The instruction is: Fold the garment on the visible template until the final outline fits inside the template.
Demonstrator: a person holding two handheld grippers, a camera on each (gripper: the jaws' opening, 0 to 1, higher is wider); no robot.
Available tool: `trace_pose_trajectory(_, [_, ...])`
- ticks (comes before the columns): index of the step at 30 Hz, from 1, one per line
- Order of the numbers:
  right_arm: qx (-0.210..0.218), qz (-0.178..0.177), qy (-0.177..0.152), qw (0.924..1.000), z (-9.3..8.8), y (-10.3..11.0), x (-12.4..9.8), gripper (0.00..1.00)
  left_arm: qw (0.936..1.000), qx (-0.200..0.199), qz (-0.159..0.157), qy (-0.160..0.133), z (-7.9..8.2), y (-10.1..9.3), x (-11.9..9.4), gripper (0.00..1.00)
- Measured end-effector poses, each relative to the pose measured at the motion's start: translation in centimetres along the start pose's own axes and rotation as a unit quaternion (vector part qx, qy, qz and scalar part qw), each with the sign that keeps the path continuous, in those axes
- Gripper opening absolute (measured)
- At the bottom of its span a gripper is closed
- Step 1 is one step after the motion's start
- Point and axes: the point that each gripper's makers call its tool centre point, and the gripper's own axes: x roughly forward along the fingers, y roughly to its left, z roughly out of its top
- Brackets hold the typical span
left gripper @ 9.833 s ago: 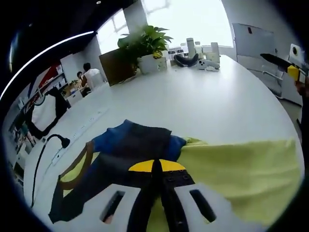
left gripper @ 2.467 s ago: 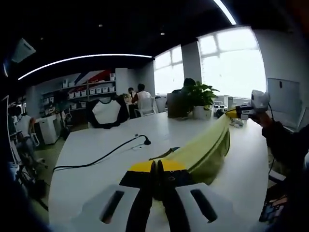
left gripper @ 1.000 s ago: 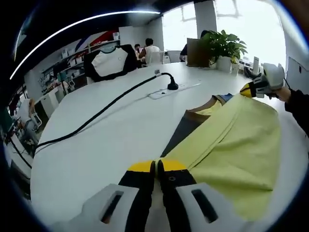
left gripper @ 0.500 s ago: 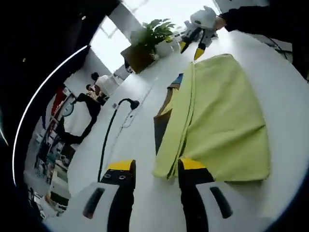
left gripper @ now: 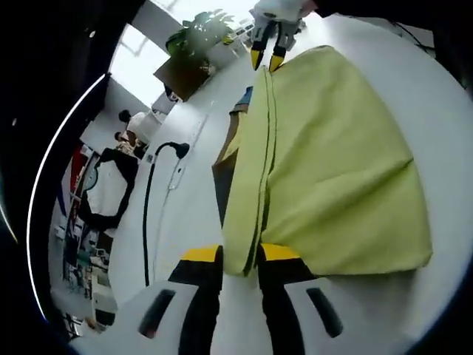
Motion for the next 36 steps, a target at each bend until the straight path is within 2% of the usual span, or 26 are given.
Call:
trace_pose_trajectory(1, [0.001, -0.002, 0.002, 1.0000, 0.0, 0.0, 0.1, 0.12, 0.9999, 0.015, -0.003, 0.003, 0.0, -0.2, 0.0, 0.14])
trace_pose_trajectory(3, [0.004, -0.002, 0.004, 1.0000, -0.1, 0.1, 0.1, 0.08, 0.9996, 0.010, -0.024, 0.016, -0.2, -1.3, 0.0, 0.02])
trace_pose_trajectory(4, [0.007, -0.002, 0.004, 1.0000, -0.2, 0.0, 0.1, 0.08, 0.9995, 0.026, -0.013, 0.014, -0.1, -1.0, 0.0, 0.03])
trace_pose_trajectory(8, [0.019, -0.006, 0.005, 0.9998, -0.3, -0.4, -0.2, 0.02, 0.9996, 0.018, -0.015, 0.018, 0.2, -0.9, -0.3, 0.02])
trace_pose_trajectory(9, [0.041, -0.004, 0.008, 0.9991, -0.5, -0.4, -0.4, 0.01, 0.9998, 0.001, -0.017, 0.014, 0.3, -0.7, -0.4, 0.02])
trace_pose_trajectory(13, [0.074, -0.005, -0.007, 0.9972, -0.2, -1.1, -0.7, 0.00, 0.9990, -0.042, -0.017, -0.003, 0.5, 0.1, -0.6, 0.02])
trace_pose_trajectory(17, [0.133, -0.010, -0.026, 0.9907, 0.1, -2.2, -0.6, 0.00, 0.9937, -0.107, -0.002, -0.032, 0.8, 2.0, -0.8, 0.02])
trace_pose_trajectory(19, [0.185, -0.004, -0.038, 0.9820, 0.3, -2.6, -0.5, 0.00, 0.9853, -0.163, -0.003, -0.051, 1.1, 2.9, -0.7, 0.02])
trace_pose_trajectory(20, [0.201, -0.004, -0.040, 0.9788, 0.4, -2.9, -0.4, 0.00, 0.9782, -0.200, -0.001, -0.057, 1.0, 3.5, -0.5, 0.02])
trace_pose_trajectory(22, [0.250, -0.008, -0.044, 0.9672, 0.2, -3.6, 0.0, 0.00, 0.9667, -0.248, 0.003, -0.062, 0.7, 4.3, -0.2, 0.02])
trace_pose_trajectory(25, [0.321, -0.003, -0.040, 0.9461, -0.2, -3.9, 0.6, 0.00, 0.9539, -0.293, 0.000, -0.065, 0.3, 4.9, 0.2, 0.02])
trace_pose_trajectory(27, [0.352, -0.003, -0.038, 0.9353, -0.5, -4.2, 1.0, 0.00, 0.9438, -0.323, 0.004, -0.070, 0.1, 5.3, 0.6, 0.02])
trace_pose_trajectory(28, [0.365, 0.000, -0.035, 0.9303, -0.6, -4.1, 1.2, 0.00, 0.9322, -0.354, 0.003, -0.076, 0.1, 5.5, 0.8, 0.02])
trace_pose_trajectory(29, [0.372, 0.002, -0.029, 0.9277, -0.8, -4.1, 1.3, 0.00, 0.9237, -0.374, 0.006, -0.083, 0.2, 5.8, 1.0, 0.02])
trace_pose_trajectory(30, [0.374, 0.000, -0.026, 0.9269, -1.0, -4.0, 1.5, 0.00, 0.9102, -0.405, 0.002, -0.086, 0.1, 5.9, 1.3, 0.02])
trace_pose_trajectory(32, [0.386, -0.004, -0.025, 0.9220, -1.2, -3.9, 1.8, 0.00, 0.8976, -0.432, 0.005, -0.086, -0.2, 6.0, 1.8, 0.02])
trace_pose_trajectory(33, [0.387, -0.007, -0.022, 0.9217, -1.3, -3.9, 1.9, 0.02, 0.8930, -0.443, 0.010, -0.080, -0.5, 5.9, 2.1, 0.02])
trace_pose_trajectory(34, [0.387, -0.011, -0.018, 0.9217, -1.5, -3.8, 2.0, 0.02, 0.8932, -0.442, 0.015, -0.078, -0.6, 6.0, 2.3, 0.02])
trace_pose_trajectory(36, [0.391, -0.008, -0.014, 0.9204, -1.6, -3.5, 2.3, 0.02, 0.8840, -0.461, 0.016, -0.074, -0.8, 5.8, 2.8, 0.02])
